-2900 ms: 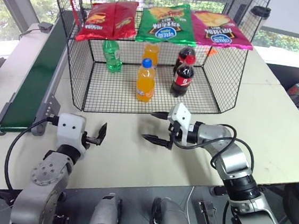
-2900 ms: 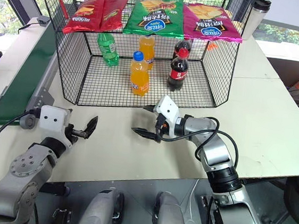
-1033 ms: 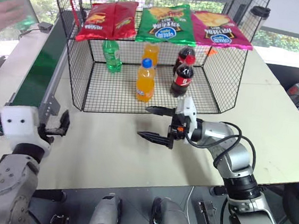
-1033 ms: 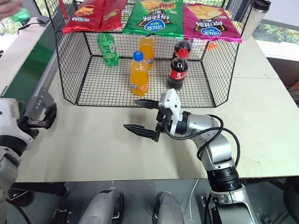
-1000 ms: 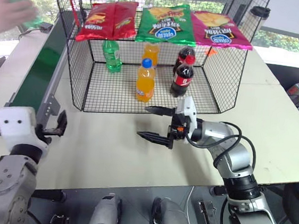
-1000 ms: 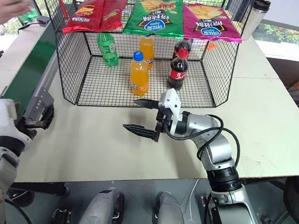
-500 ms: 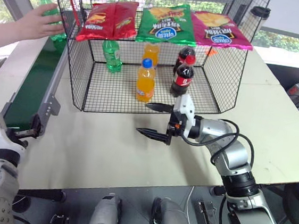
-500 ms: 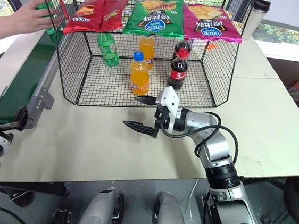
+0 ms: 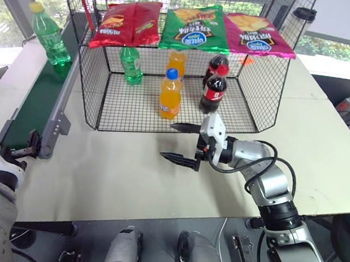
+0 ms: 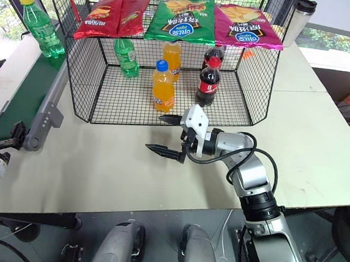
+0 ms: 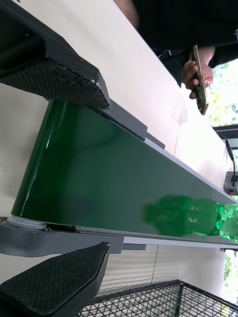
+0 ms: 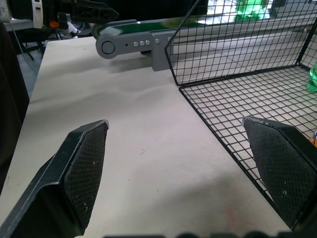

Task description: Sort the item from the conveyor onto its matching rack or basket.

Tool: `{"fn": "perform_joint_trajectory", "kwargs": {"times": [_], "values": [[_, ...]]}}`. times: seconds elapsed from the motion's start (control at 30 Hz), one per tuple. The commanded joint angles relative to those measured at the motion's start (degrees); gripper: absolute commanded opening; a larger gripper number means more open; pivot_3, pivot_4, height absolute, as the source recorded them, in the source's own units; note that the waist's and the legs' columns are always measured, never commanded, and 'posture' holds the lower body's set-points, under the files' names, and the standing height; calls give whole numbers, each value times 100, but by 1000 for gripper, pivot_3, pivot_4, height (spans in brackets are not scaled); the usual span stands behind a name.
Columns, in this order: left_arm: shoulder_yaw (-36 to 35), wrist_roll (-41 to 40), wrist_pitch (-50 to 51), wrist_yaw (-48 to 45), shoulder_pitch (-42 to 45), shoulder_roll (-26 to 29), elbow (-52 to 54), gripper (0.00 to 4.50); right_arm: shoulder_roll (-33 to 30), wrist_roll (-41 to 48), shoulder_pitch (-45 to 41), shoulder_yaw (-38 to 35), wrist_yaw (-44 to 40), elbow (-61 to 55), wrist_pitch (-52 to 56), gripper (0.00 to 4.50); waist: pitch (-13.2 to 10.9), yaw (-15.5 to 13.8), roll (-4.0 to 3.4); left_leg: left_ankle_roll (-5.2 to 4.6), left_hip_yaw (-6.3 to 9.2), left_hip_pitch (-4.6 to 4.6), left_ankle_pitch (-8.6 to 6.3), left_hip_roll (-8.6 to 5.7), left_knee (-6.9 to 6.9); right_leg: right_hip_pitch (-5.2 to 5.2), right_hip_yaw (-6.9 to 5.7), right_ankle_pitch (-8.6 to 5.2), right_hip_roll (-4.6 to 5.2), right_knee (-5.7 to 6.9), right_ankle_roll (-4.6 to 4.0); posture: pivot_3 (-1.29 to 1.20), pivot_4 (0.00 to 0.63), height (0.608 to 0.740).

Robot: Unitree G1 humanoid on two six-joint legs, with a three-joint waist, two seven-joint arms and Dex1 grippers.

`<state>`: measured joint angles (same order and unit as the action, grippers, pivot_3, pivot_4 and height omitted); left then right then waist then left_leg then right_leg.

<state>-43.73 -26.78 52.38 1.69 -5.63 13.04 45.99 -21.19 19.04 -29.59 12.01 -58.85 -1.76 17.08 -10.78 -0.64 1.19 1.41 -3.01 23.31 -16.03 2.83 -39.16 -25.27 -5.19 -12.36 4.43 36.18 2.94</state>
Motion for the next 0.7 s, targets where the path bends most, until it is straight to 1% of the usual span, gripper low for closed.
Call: {"fn": "perform_joint_trajectory", "kwargs": {"times": [0.03, 0.47, 0.7], "values": [[-40, -46, -100, 58, 48, 91, 69, 4480, 7, 17, -4, -38, -4, -43, -102, 4500, 0, 1, 0, 0, 0, 0, 0, 0, 0, 0, 0, 0, 0, 0, 0, 0, 150, 740], [93, 85, -182, 97, 109, 245, -134, 4480, 23, -32, 17, -14, -24, 88, -210, 4500, 0, 0, 0, 0, -1, 0, 0, 0, 0, 0, 0, 1, 0, 0, 2, 0, 150, 740], [301, 295, -328, 156, 343, 427, -463, 4480, 23, -45, 6, -24, -17, 98, -197, 4500, 0, 1, 0, 0, -1, 0, 0, 0, 0, 0, 0, 0, 0, 0, 0, 0, 150, 740]]}}
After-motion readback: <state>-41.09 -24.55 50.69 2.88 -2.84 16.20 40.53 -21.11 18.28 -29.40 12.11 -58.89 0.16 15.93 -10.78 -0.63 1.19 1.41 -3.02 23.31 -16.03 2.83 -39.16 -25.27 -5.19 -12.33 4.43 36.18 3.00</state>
